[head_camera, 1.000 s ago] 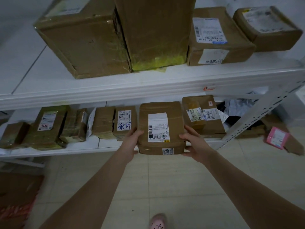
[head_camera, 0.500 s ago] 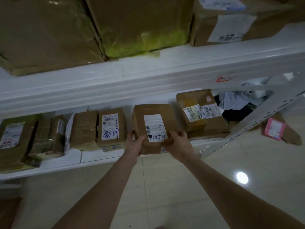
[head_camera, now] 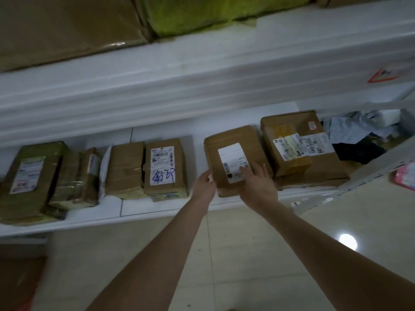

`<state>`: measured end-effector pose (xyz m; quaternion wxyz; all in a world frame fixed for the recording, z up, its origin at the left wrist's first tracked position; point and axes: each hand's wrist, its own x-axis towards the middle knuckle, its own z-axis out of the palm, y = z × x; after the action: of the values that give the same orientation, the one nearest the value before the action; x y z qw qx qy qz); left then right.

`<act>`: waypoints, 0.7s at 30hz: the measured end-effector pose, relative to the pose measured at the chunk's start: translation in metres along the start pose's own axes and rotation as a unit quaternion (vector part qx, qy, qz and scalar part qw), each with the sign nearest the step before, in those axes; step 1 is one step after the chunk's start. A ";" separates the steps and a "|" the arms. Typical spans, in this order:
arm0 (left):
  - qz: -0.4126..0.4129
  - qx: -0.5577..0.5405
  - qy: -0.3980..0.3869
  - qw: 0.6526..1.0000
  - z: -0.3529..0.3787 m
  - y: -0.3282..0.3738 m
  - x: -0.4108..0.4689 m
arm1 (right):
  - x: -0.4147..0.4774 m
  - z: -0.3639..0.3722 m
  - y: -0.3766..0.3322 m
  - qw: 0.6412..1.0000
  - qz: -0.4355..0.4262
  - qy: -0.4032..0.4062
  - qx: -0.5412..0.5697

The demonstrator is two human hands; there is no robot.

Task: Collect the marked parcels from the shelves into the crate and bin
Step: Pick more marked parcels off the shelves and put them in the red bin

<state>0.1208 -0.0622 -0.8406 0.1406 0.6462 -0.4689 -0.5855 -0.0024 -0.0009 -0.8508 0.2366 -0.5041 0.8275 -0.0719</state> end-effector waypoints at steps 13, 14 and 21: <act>0.108 0.211 0.251 0.939 -0.126 -0.064 -0.012 | -0.022 0.062 -0.128 0.989 -0.125 -0.081 0.012; 0.089 0.205 0.245 0.943 -0.134 -0.066 -0.006 | -0.018 0.067 -0.137 0.989 -0.112 -0.090 0.027; 0.062 0.153 0.116 0.979 -0.141 -0.073 0.009 | -0.016 0.092 -0.150 0.988 -0.033 -0.118 0.089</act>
<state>0.2778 -0.0830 -0.8608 0.1299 0.6932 -0.5725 -0.4182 0.1659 -0.0482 -0.8728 0.3743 -0.5131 0.7668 -0.0932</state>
